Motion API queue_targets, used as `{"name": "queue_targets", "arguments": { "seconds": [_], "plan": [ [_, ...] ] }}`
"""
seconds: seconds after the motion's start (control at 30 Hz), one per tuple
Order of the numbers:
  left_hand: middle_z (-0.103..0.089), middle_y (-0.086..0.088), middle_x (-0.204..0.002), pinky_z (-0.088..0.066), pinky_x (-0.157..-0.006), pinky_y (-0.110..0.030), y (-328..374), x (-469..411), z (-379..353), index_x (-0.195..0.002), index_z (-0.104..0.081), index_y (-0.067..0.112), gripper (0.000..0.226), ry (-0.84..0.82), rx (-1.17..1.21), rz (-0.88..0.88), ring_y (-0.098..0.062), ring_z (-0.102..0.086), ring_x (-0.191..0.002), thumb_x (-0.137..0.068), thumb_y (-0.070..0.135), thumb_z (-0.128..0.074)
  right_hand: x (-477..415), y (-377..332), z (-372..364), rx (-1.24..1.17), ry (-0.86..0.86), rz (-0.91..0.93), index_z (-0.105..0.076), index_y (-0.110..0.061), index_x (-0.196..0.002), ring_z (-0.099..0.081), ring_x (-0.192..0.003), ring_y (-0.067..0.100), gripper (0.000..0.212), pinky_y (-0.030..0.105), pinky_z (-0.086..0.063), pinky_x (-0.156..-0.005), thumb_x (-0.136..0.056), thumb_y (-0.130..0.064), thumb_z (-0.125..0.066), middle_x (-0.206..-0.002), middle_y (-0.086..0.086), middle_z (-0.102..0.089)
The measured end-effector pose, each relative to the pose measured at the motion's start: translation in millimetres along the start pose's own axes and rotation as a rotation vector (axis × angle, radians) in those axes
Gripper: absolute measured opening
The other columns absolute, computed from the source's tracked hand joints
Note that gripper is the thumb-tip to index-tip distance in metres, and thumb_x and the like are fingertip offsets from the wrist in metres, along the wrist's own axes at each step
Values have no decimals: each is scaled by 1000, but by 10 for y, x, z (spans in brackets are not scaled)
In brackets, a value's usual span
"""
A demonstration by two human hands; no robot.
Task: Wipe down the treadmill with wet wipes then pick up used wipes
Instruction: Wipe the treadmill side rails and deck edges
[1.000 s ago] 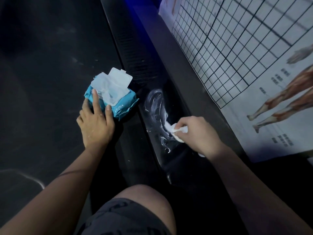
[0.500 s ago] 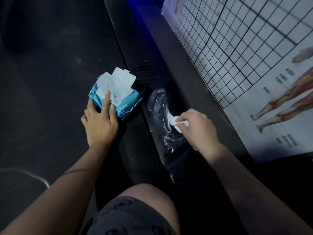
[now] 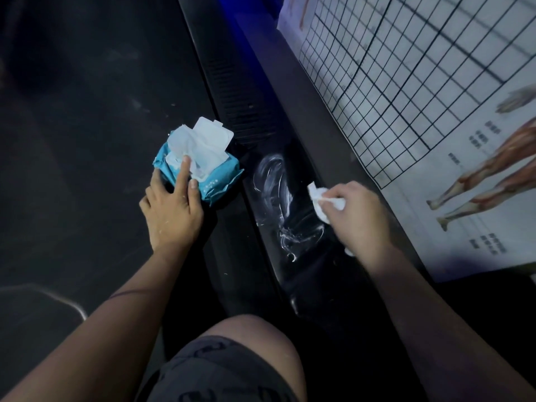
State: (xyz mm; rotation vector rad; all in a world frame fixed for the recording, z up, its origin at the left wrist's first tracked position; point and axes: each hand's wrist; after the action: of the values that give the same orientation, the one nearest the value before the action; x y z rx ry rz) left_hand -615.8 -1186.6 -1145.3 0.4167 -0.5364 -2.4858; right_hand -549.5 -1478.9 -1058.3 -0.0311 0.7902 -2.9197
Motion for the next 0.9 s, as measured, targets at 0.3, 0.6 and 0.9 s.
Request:
{"name": "queue_targets", "arguments": {
  "seconds": [0.3, 0.6, 0.9],
  "plan": [
    [-27, -21, -161, -22, -118, -57, 6, 3, 14, -159, -27, 47, 49, -6, 19, 8, -38, -34, -141, -110, 48, -27, 230, -358, -173, 29, -399, 105, -75, -33, -92, -65, -94, 13, 10, 34, -55, -79, -85, -31, -68, -101, -12, -69],
    [-27, -21, -161, -22, -118, -57, 0, -6, 10, -159, -26, 47, 49, -5, 13, 9, -38, -34, -141, -110, 47, -28, 126, -149, 209, 159, -339, -68, -75, -29, -90, -69, -80, 22, 12, 33, -56, -69, -79, -30, -72, -87, -3, -72],
    [-27, -19, -162, -25, -117, -54, 21, 4, 46, -159, -24, 50, 49, -14, -1, 12, -36, -35, -141, -110, 49, -27, 195, -321, -99, 10, -677, 102, -74, -32, -114, -67, -70, -1, 36, 17, -51, -65, -78, -28, -79, -107, -9, -70]
  ]
}}
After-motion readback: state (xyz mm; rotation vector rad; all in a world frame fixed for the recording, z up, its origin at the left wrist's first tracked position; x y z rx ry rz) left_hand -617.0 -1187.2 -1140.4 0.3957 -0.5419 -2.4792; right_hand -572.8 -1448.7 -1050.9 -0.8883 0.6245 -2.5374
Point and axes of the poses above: each hand's wrist, its own x-axis away from the middle knuckle, its own z-axis out of the back of the hand, y = z × x
